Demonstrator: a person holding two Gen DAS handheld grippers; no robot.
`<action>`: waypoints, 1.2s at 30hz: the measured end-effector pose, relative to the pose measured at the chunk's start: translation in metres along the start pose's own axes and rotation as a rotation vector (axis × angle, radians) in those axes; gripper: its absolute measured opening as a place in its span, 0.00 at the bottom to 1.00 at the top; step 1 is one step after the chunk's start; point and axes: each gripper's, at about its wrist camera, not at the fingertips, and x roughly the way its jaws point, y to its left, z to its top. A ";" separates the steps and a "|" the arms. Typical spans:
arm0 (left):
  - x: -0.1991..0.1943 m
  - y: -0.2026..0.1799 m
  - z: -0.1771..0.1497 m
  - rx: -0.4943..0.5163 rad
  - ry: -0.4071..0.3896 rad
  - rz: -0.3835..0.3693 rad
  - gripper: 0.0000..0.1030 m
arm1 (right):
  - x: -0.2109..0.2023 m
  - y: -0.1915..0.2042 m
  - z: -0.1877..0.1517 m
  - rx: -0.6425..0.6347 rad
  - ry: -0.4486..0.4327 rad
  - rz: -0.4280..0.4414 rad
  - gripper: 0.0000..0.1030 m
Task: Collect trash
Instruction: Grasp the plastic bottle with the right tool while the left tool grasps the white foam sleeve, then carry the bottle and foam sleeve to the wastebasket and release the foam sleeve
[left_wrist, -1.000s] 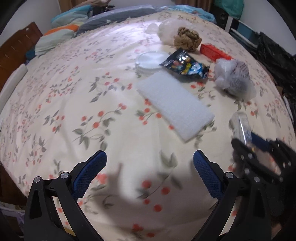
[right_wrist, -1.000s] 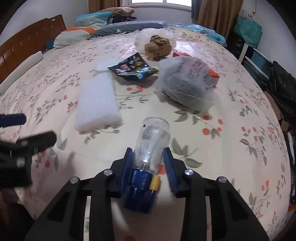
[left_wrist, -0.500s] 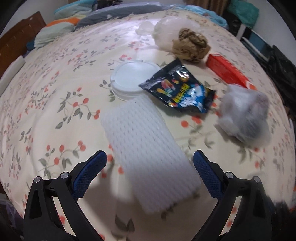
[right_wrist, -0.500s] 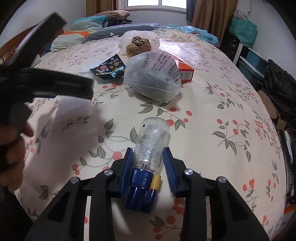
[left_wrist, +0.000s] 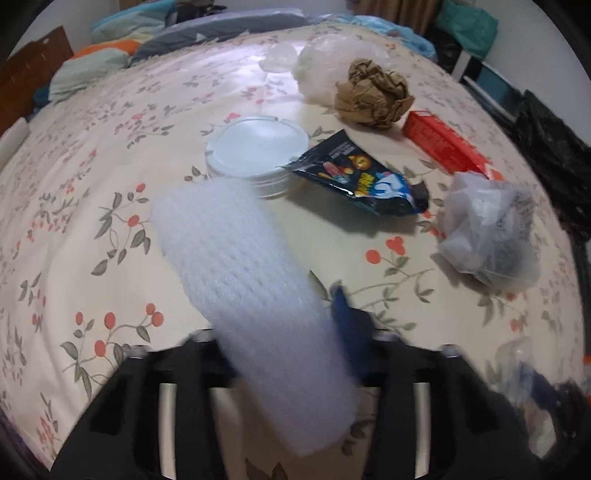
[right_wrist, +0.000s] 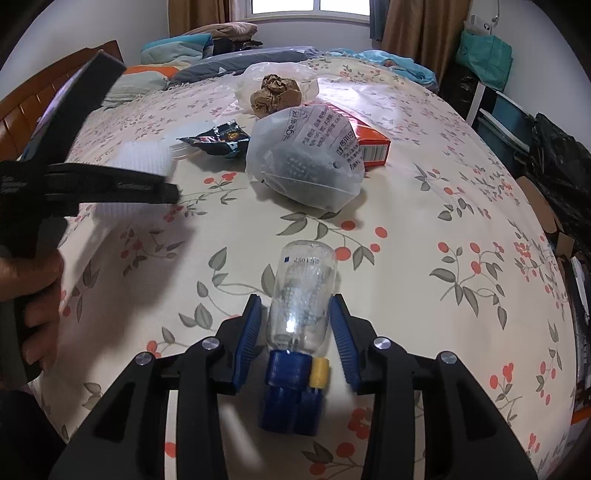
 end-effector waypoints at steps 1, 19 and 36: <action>-0.002 0.001 -0.002 0.004 0.003 -0.009 0.23 | 0.000 0.000 0.000 0.000 0.000 0.002 0.38; -0.053 -0.012 -0.064 0.097 -0.007 -0.075 0.19 | -0.032 0.002 -0.006 0.023 -0.019 0.070 0.30; -0.114 -0.028 -0.120 0.175 -0.021 -0.086 0.19 | -0.089 0.007 -0.027 0.039 -0.052 0.118 0.30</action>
